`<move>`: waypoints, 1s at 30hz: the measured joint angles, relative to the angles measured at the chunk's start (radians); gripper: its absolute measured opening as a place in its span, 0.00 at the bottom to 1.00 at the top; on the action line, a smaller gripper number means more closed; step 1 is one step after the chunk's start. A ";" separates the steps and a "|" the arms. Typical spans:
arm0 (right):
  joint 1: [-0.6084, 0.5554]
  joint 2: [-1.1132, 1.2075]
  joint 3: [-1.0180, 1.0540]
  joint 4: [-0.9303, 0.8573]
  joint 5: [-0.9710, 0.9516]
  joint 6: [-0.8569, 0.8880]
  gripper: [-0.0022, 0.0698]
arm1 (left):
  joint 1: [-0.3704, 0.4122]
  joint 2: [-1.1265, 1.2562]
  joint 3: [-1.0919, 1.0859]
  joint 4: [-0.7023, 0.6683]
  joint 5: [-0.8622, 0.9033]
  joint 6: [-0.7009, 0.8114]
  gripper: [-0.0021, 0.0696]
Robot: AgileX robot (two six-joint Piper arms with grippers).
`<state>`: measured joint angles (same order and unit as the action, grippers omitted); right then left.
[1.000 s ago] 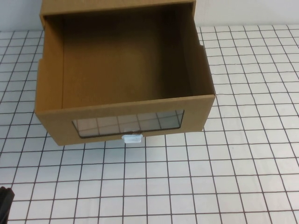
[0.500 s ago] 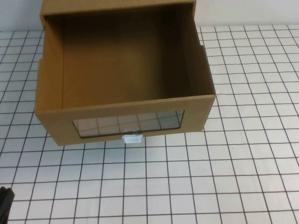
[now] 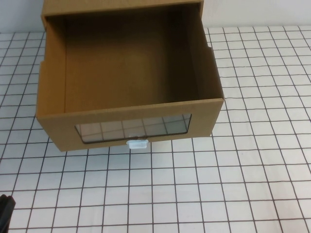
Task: Open the shoe box
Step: 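Pull the top drawer of the cardboard box fully open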
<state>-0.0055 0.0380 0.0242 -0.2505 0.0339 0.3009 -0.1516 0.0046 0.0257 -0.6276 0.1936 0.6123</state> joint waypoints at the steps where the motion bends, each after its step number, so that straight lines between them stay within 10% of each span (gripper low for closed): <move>1: 0.000 -0.020 0.000 0.002 0.009 0.003 0.01 | 0.000 0.000 0.000 0.002 0.000 0.000 0.03; 22: 0.056 -0.046 0.000 0.048 0.107 0.004 0.01 | 0.000 0.000 0.001 0.002 0.002 0.000 0.03; 30: 0.056 -0.046 0.000 0.354 0.257 -0.363 0.01 | 0.000 0.000 0.001 0.002 0.002 0.000 0.03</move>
<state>0.0503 -0.0077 0.0242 0.1034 0.2910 -0.0624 -0.1516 0.0050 0.0272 -0.6257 0.1959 0.6123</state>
